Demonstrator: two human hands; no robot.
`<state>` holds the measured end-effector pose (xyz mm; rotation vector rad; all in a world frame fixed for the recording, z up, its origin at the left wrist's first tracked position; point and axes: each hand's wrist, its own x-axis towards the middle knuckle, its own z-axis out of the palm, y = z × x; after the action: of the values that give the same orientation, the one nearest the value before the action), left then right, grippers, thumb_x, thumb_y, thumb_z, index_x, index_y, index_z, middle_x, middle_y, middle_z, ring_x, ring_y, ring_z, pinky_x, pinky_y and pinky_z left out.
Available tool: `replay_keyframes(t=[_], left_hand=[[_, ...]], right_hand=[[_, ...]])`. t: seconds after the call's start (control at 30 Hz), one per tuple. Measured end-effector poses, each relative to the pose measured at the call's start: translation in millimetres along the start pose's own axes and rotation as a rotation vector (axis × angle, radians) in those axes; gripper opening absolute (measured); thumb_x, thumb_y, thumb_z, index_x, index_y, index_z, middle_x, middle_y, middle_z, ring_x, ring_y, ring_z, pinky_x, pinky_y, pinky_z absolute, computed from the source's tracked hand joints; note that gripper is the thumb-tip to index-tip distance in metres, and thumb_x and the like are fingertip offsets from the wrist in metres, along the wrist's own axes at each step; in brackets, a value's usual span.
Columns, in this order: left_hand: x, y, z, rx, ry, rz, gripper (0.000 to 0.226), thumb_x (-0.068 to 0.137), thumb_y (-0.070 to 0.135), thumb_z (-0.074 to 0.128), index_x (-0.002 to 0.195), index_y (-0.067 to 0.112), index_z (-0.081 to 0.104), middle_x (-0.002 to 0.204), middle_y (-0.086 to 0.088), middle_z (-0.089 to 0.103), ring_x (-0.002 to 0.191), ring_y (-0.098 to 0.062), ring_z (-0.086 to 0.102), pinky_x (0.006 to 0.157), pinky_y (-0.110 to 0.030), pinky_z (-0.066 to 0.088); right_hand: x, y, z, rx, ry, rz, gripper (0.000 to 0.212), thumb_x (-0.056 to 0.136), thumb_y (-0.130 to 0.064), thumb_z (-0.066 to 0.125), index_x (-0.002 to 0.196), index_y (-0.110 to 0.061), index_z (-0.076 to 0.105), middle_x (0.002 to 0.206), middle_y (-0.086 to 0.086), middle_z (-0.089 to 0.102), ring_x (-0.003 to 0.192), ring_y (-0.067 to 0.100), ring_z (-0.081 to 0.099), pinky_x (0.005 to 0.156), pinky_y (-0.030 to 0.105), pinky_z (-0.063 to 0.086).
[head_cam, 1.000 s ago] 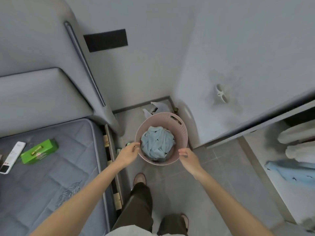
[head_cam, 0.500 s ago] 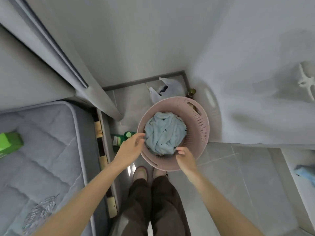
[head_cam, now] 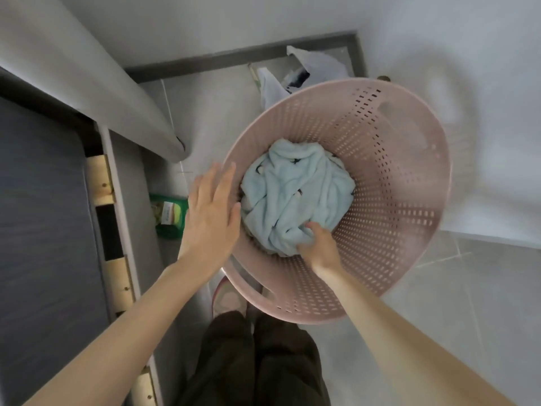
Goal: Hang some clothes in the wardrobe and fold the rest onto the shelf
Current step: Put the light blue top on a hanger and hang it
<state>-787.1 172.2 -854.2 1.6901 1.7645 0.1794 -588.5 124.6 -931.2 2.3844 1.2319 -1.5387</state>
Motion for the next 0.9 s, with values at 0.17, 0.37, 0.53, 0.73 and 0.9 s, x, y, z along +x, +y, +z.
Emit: replay_keyframes(t=[0.17, 0.37, 0.53, 0.73, 0.9], left_hand=[[10.5, -22.7, 22.5, -0.121, 0.085, 0.040, 0.060, 0.099, 0.015, 0.041, 0.152, 0.024, 0.015, 0.154, -0.003, 0.026, 0.140, -0.018, 0.026, 0.115, -0.029, 0.021], [8.4, -17.9, 14.2, -0.110, 0.053, 0.055, 0.060, 0.100, 0.019, 0.036, 0.153, 0.025, 0.009, 0.157, 0.000, 0.020, 0.143, -0.015, 0.020, 0.114, -0.025, 0.017], [-2.0, 19.3, -32.6, -0.045, 0.015, 0.066, 0.065, 0.099, 0.020, 0.040, 0.153, 0.028, 0.004, 0.158, -0.002, 0.016, 0.146, -0.024, 0.013, 0.116, -0.045, 0.023], [-16.8, 98.1, -128.3, -0.082, 0.029, 0.154, 0.065, 0.101, 0.025, 0.037, 0.145, 0.042, -0.007, 0.160, 0.007, 0.001, 0.148, -0.016, -0.002, 0.117, -0.038, 0.016], [-33.3, 163.4, -205.7, -0.102, 0.031, 0.242, 0.073, 0.099, 0.024, 0.046, 0.148, 0.041, -0.004, 0.159, 0.013, -0.001, 0.148, -0.016, 0.000, 0.116, -0.035, 0.017]], right_hand=[[26.2, 2.4, 31.5, -0.167, 0.075, -0.016, 0.048, 0.089, -0.019, 0.059, 0.134, -0.020, 0.041, 0.126, 0.008, 0.055, 0.120, 0.032, 0.046, 0.101, 0.042, 0.038], [15.8, -12.8, 23.5, -0.005, 0.091, -0.089, 0.024, 0.098, -0.010, 0.043, 0.119, -0.009, 0.054, 0.106, 0.012, 0.064, 0.099, 0.030, 0.059, 0.077, 0.026, 0.042], [-27.2, -57.8, -40.7, 0.149, 0.123, -0.129, 0.016, 0.101, -0.017, 0.038, 0.110, -0.012, 0.051, 0.084, -0.004, 0.054, 0.073, 0.014, 0.053, 0.057, 0.024, 0.036], [-116.8, -129.5, -151.5, 0.333, 0.211, -0.212, 0.021, 0.102, -0.017, 0.036, 0.118, -0.013, 0.049, 0.097, -0.007, 0.055, 0.085, 0.006, 0.054, 0.067, 0.017, 0.041], [-218.3, -198.2, -237.8, 0.397, 0.223, -0.365, 0.016, 0.103, -0.020, 0.038, 0.110, -0.023, 0.052, 0.099, -0.011, 0.058, 0.090, 0.006, 0.056, 0.071, 0.016, 0.042]])
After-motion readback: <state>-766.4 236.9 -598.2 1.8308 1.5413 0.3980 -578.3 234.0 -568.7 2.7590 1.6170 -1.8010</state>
